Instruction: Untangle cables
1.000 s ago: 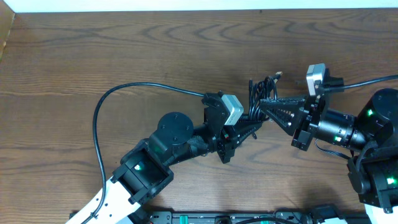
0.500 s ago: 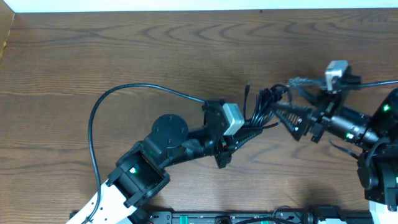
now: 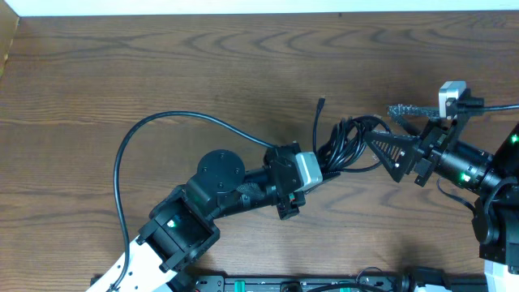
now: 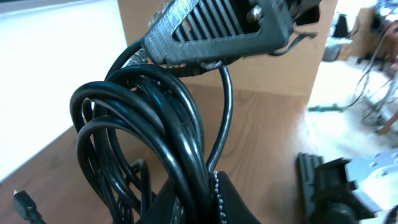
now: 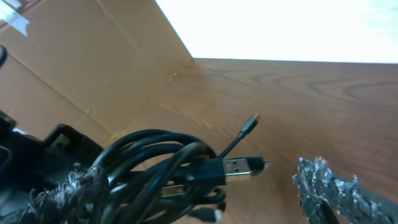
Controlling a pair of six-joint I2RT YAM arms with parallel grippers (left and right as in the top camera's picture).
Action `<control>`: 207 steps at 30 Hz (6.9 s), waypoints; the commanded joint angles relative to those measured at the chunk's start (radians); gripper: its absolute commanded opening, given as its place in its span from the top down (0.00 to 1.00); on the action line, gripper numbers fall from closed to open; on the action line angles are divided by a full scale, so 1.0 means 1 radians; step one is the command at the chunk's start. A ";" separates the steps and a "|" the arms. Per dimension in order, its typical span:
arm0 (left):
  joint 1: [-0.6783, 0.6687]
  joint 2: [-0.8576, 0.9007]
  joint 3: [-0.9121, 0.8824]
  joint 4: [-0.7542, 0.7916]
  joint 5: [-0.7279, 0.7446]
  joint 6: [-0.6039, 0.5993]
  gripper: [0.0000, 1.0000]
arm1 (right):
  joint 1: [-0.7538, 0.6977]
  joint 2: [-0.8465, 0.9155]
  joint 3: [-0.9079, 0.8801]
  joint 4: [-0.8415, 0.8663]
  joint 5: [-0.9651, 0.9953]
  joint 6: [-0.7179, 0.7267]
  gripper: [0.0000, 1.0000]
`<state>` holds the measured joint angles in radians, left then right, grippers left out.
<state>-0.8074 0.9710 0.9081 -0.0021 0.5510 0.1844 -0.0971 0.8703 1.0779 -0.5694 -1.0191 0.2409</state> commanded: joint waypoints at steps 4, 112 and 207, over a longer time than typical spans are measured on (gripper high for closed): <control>-0.001 -0.018 0.019 0.003 -0.043 0.154 0.93 | -0.008 -0.002 0.006 -0.003 -0.092 0.078 0.08; -0.002 0.007 0.019 0.210 -0.160 -0.002 0.92 | 0.092 0.016 0.006 -0.157 0.048 0.068 0.21; -0.001 -0.021 0.019 0.406 -0.105 -0.137 0.92 | 0.089 -0.004 0.007 -0.401 0.209 -0.284 0.19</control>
<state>-0.8089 0.9733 0.9077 0.3923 0.4110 0.0326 -0.0116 0.8852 1.0782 -0.9749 -0.8062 -0.0032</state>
